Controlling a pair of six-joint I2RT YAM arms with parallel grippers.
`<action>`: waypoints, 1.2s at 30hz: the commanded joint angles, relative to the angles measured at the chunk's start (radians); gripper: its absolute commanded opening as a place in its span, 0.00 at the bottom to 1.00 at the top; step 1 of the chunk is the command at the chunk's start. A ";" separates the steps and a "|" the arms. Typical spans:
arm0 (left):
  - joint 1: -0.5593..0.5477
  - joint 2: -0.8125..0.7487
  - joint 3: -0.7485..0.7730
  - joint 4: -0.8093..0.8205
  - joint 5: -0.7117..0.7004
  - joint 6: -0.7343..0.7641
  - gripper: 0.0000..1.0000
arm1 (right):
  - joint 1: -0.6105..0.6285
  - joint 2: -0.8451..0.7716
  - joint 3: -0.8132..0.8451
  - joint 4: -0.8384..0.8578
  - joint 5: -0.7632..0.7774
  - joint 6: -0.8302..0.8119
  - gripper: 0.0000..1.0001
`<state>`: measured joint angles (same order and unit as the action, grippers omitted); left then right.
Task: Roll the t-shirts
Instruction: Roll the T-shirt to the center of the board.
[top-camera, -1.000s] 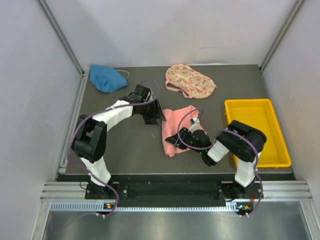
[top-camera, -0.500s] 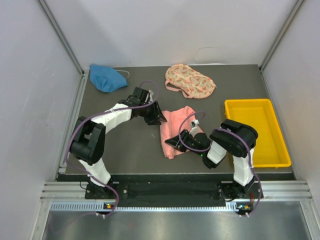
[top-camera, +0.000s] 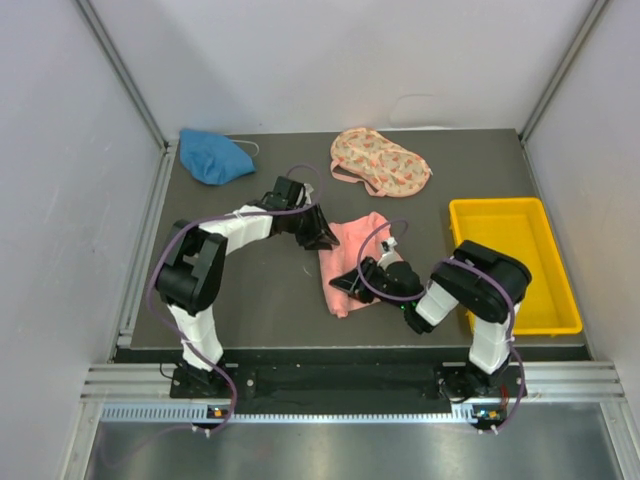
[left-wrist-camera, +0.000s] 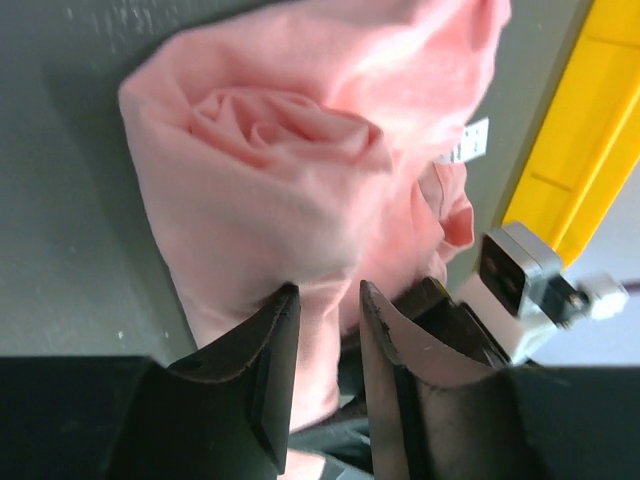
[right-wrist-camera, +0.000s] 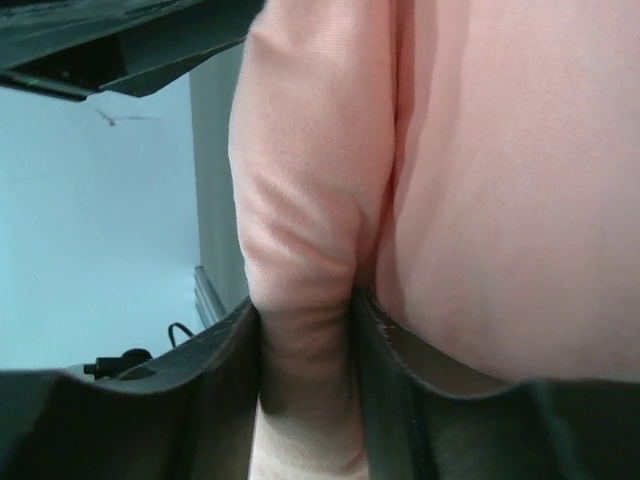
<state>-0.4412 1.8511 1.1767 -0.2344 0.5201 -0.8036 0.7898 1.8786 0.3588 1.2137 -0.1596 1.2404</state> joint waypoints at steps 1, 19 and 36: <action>-0.002 0.057 0.087 -0.031 -0.087 0.009 0.35 | 0.009 -0.110 0.000 -0.280 0.026 -0.085 0.44; -0.016 0.100 0.146 -0.151 -0.190 0.029 0.33 | 0.377 -0.441 0.584 -1.586 0.889 -0.489 0.63; -0.017 0.120 0.196 -0.209 -0.189 0.069 0.33 | 0.520 -0.035 0.900 -1.611 1.048 -0.909 0.62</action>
<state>-0.4599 1.9408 1.3411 -0.4213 0.3714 -0.7685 1.2873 1.8084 1.1831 -0.4137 0.8238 0.4446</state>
